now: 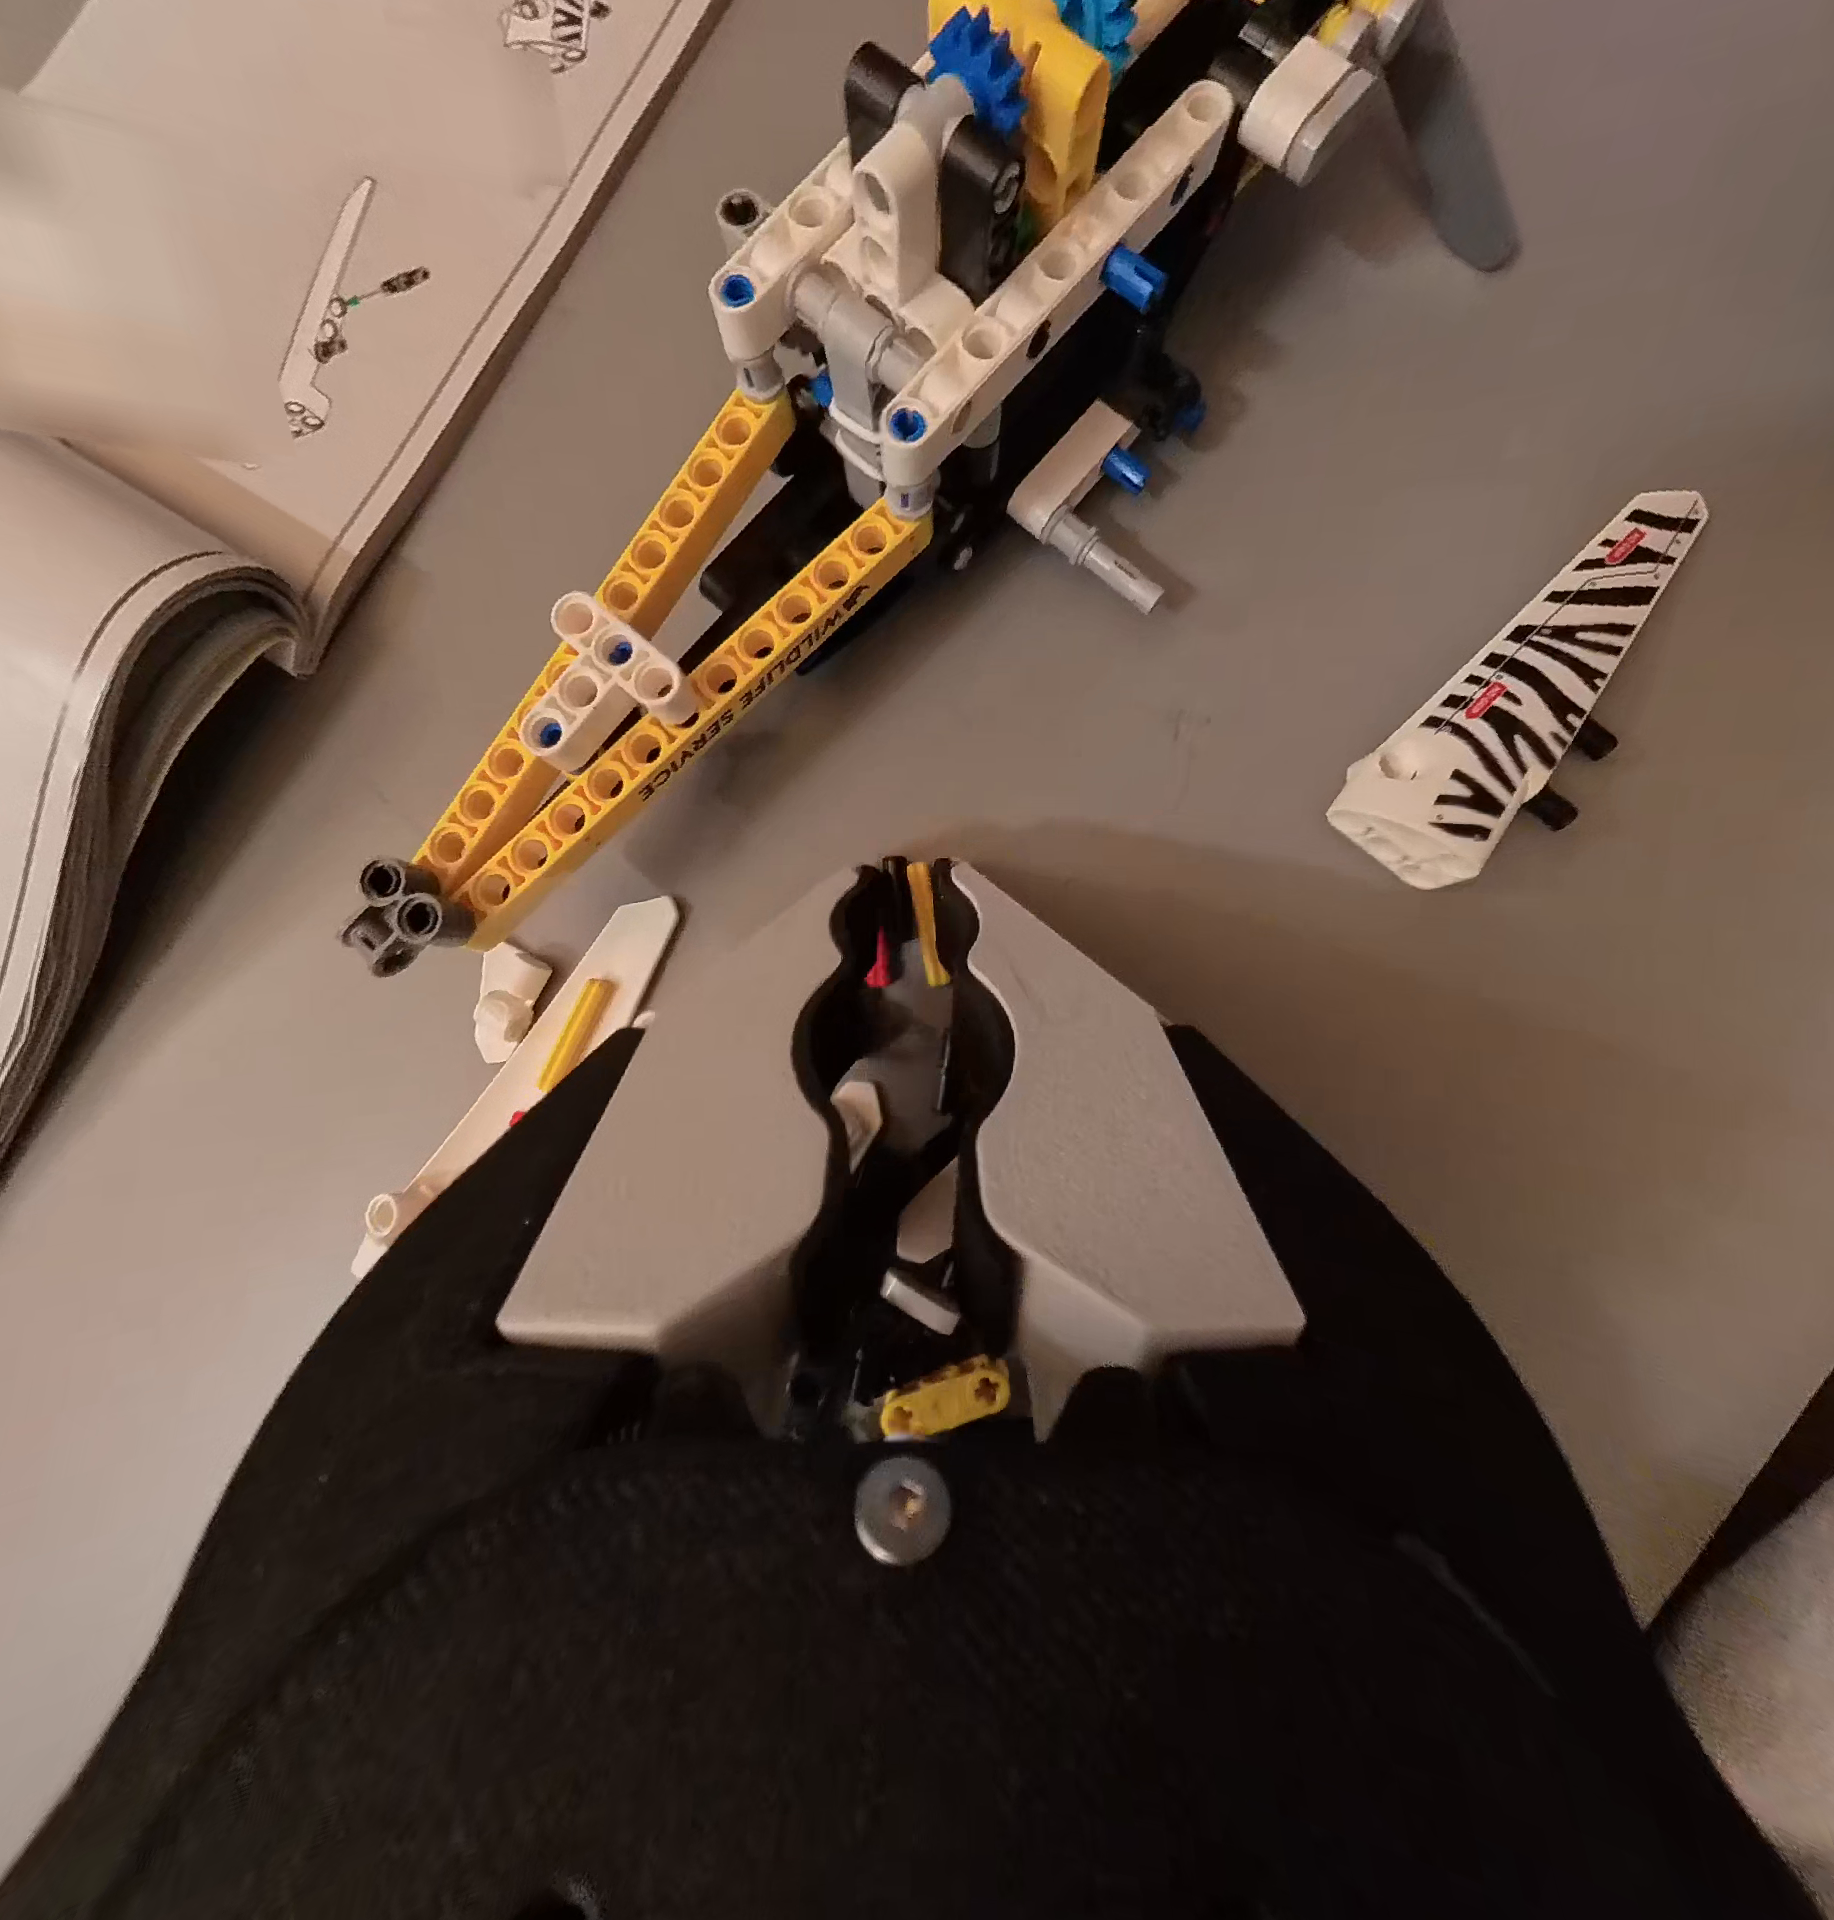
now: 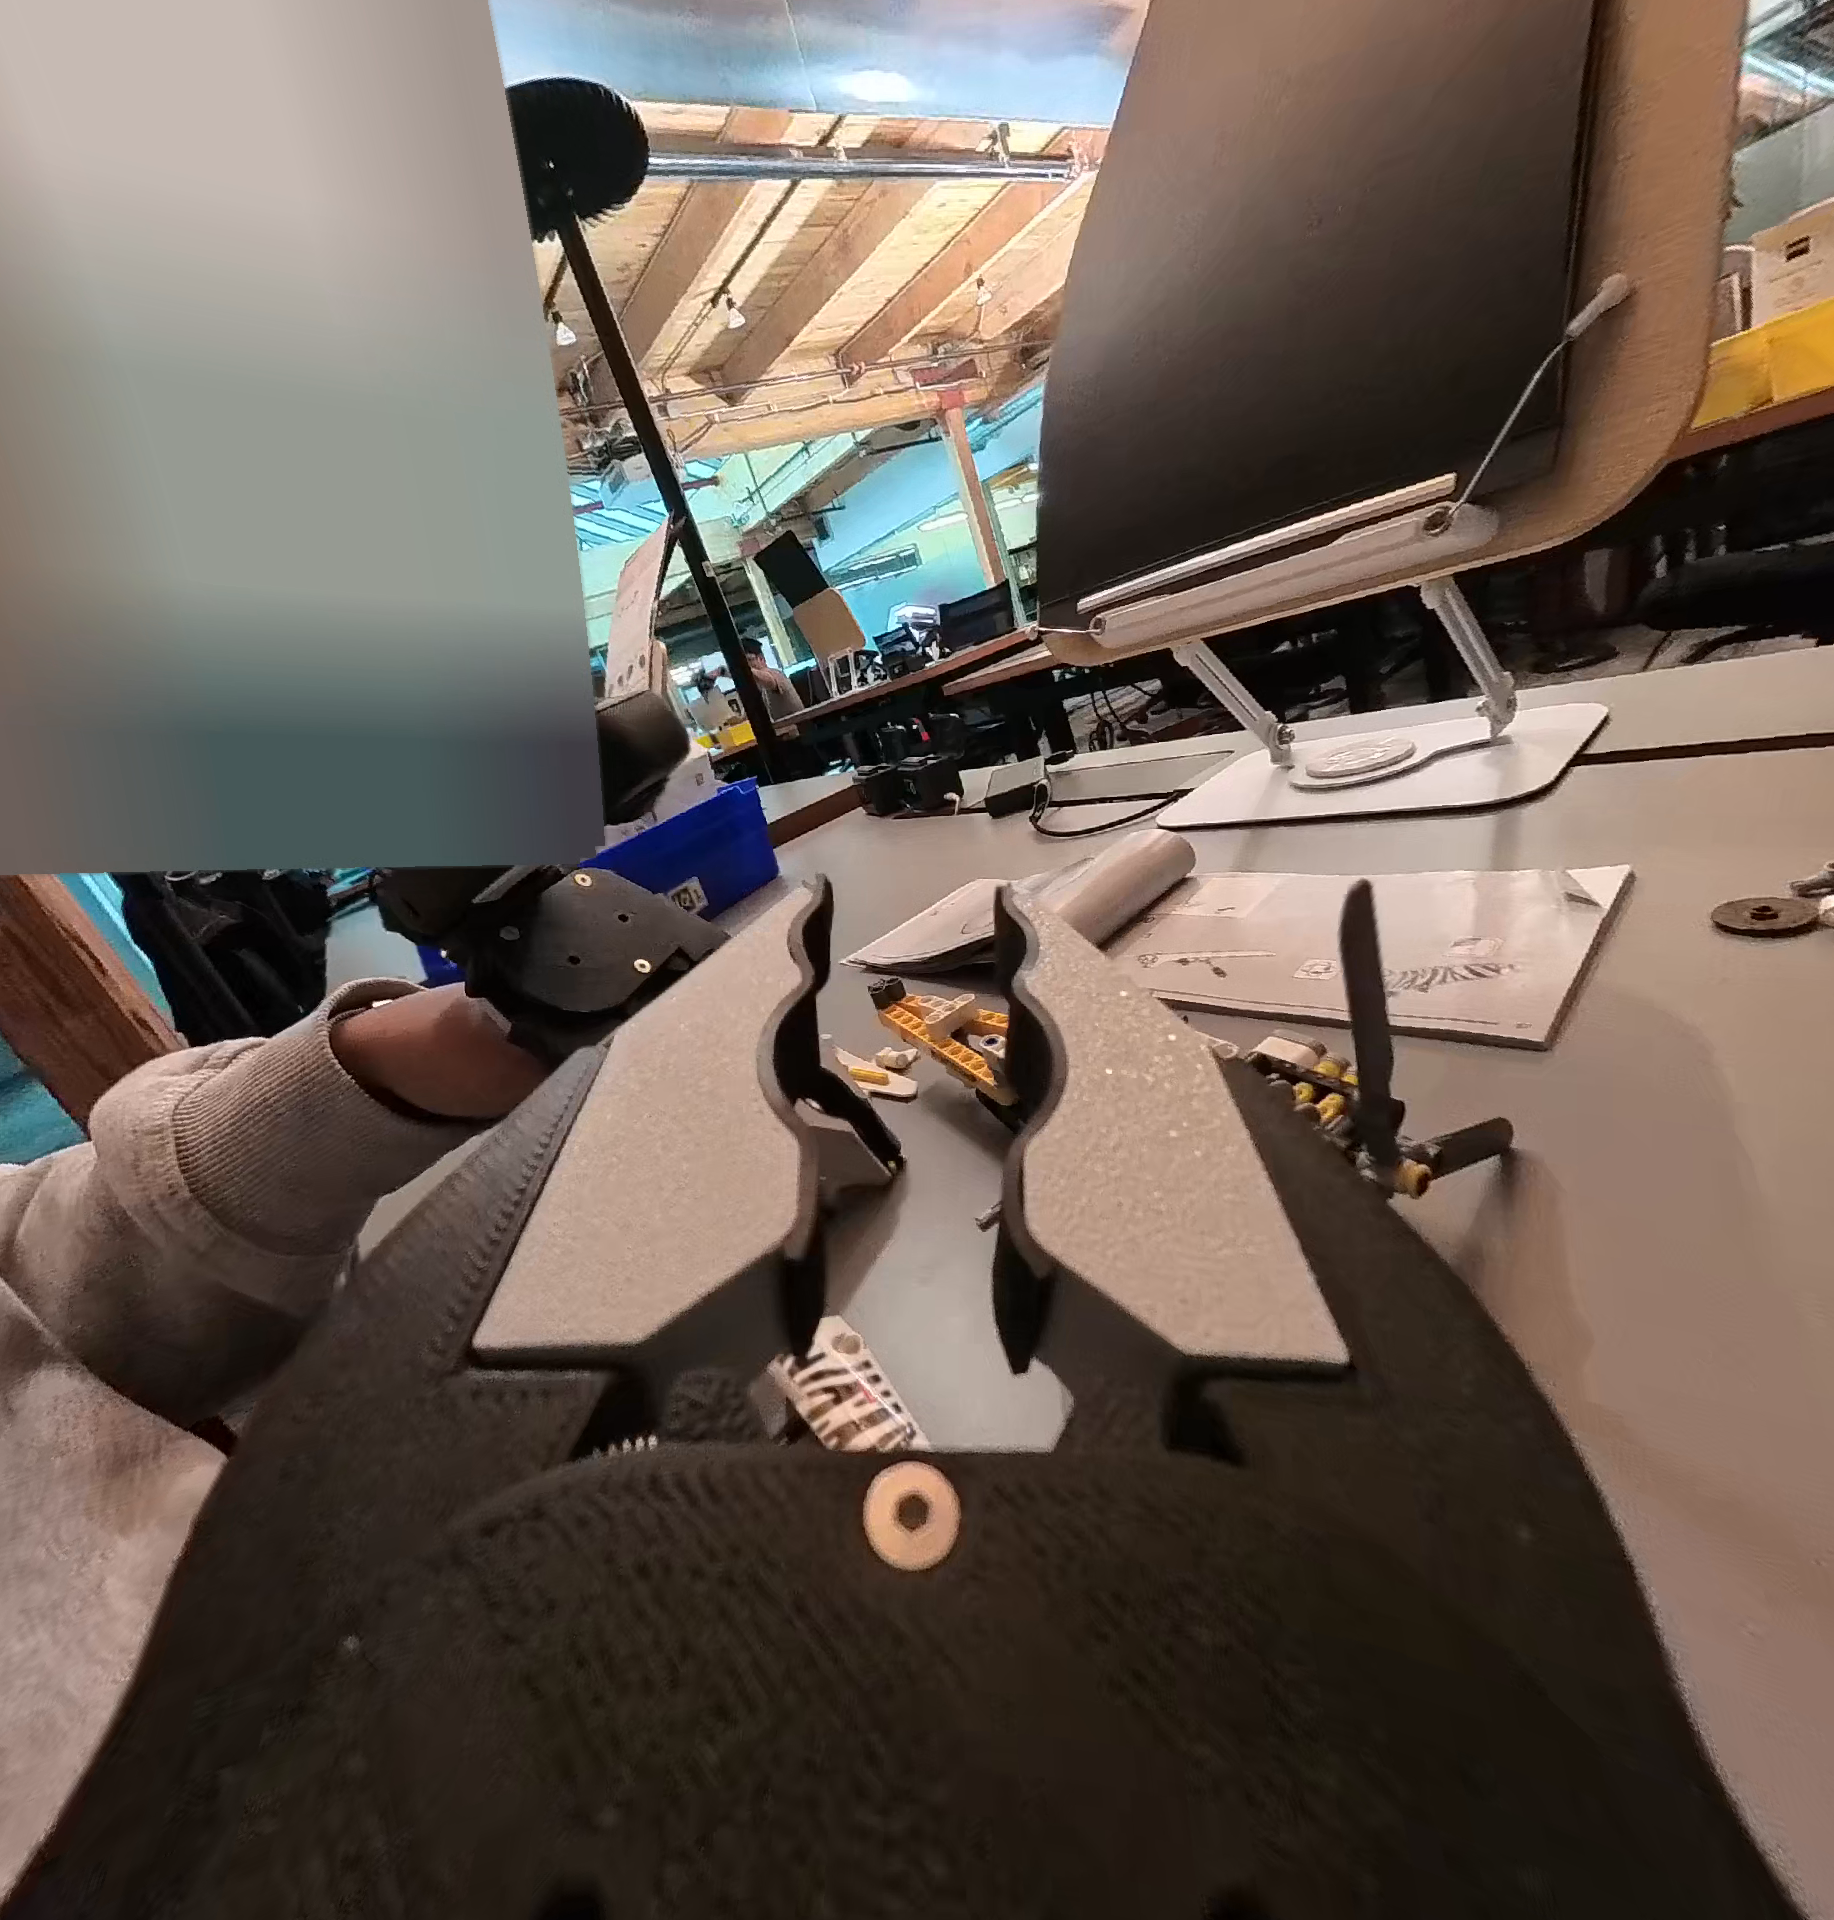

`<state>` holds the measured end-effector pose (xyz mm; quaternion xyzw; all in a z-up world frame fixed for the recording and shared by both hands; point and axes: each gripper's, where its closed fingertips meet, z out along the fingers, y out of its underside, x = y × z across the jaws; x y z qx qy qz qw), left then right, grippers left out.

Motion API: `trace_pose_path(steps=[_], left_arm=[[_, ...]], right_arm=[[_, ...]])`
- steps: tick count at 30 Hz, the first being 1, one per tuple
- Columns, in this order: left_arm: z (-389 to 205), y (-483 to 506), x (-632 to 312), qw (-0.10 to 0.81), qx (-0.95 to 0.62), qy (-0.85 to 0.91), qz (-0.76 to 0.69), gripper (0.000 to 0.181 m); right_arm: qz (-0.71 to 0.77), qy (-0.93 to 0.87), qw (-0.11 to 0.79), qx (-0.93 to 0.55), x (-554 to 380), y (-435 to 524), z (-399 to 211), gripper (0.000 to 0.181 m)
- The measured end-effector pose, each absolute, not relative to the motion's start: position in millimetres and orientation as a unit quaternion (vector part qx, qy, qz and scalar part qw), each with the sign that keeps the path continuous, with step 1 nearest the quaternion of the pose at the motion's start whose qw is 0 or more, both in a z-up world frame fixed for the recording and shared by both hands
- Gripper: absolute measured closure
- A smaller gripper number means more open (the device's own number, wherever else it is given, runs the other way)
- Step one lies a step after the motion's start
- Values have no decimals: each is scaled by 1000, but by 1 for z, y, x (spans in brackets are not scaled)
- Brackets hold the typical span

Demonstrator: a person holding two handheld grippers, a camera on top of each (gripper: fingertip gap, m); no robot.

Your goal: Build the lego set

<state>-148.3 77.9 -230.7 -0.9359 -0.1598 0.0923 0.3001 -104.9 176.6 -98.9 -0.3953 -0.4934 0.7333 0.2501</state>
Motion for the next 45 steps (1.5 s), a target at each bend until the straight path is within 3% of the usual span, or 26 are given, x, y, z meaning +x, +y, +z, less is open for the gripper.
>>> trace_pose_path(steps=[21,32,39,45], left_arm=[[-228,19,-179,282,-924,-227,127,169],[-190,47,-138,382,-901,-194,71,157],[-212,65,-120,358,-919,-159,40,151],[-230,61,-133,314,-934,-152,78,170]], right_arm=[[743,-479,229,-408,-108,180,-100,150],[745,-477,224,-409,-108,181,-100,150],[747,-475,222,-408,-108,180,-100,150],[749,-474,220,-408,-108,181,-100,150]])
